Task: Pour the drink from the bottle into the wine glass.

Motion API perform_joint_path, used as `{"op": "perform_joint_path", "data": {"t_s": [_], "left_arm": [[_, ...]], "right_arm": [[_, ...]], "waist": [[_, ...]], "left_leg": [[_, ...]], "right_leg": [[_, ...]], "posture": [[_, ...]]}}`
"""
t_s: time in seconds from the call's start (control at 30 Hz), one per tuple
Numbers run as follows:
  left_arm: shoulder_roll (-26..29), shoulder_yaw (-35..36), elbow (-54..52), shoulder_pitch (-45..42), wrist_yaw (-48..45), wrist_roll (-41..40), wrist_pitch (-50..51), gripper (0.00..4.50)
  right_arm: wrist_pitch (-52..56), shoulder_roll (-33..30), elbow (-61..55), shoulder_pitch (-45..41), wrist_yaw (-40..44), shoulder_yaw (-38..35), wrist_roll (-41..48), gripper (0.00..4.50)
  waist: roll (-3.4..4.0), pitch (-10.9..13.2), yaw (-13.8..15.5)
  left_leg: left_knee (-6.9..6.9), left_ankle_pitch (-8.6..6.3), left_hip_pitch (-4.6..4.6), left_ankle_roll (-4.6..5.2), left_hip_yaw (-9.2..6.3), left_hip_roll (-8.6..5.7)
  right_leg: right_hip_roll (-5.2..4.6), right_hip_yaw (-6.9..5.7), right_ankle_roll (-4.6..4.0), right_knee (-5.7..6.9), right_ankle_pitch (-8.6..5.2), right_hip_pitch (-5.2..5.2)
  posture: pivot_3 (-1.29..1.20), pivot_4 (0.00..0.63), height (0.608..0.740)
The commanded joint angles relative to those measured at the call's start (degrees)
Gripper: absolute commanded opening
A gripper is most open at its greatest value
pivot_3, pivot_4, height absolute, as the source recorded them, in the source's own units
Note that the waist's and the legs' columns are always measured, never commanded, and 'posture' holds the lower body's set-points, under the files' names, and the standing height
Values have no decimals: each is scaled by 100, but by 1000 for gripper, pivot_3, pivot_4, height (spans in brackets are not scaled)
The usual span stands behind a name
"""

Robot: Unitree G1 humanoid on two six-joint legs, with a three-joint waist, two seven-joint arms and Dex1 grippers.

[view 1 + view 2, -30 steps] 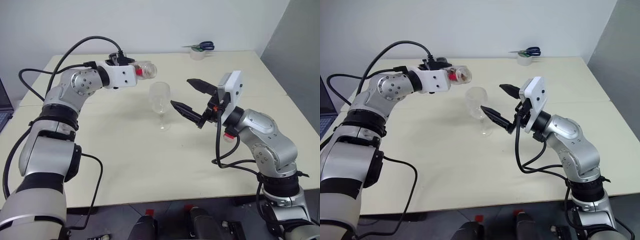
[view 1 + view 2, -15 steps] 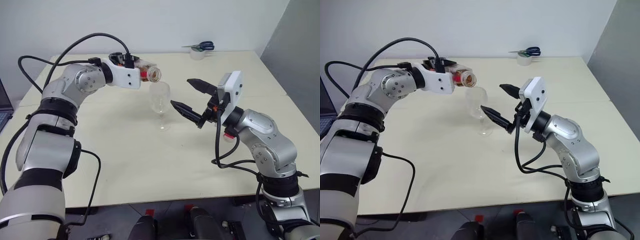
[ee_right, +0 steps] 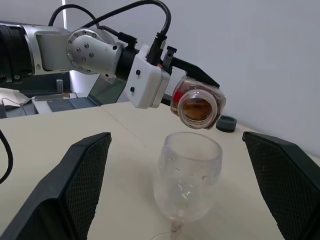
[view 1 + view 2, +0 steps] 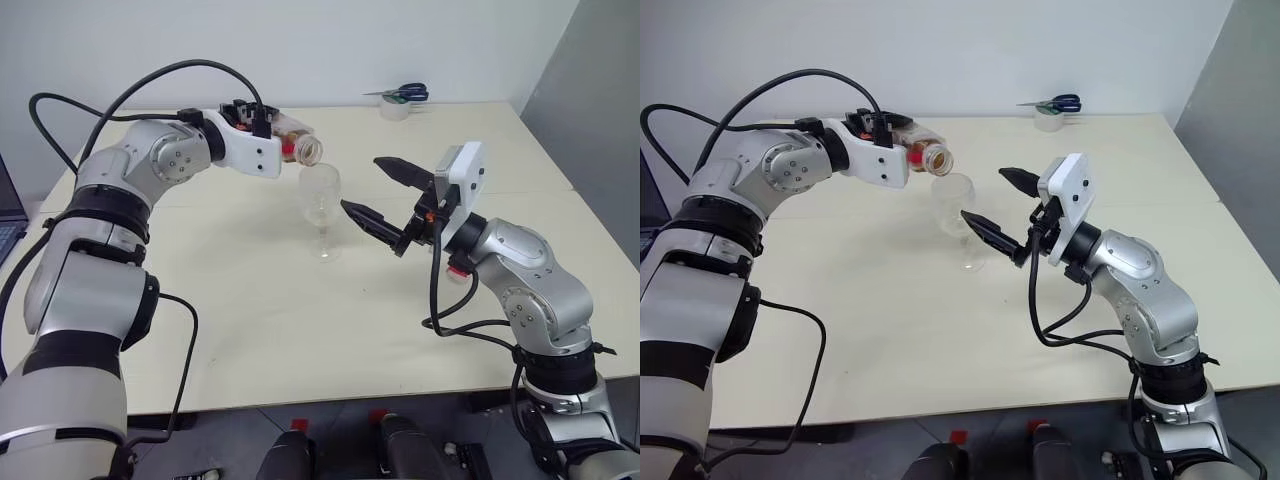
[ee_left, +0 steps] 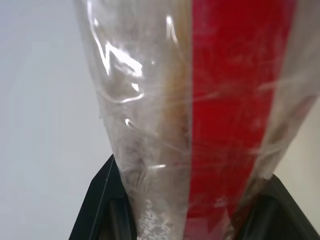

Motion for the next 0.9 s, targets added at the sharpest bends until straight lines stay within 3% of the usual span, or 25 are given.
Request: {"op": "perform_joint_path", "data": {"t_s": [0.03, 0.9], "left_arm": [[152, 12, 13, -296, 190, 12, -58, 1767], [227, -247, 309, -540, 522, 312, -55, 1767]], "right_arm": [[-140, 39, -82, -63, -44, -78, -29, 4500], [-176, 57, -65, -34, -48, -64, -72, 4500]], "waist": [[0, 0, -1], [0, 0, -2]], "left_leg": [[7, -1, -1, 1, 0, -1], [25, -3, -2, 6, -3, -2]], "right_leg": [[0, 0, 0, 5, 0, 0], [3, -2, 2, 27, -1, 1]], "posture": [[0, 150, 740], [0, 150, 740]]}}
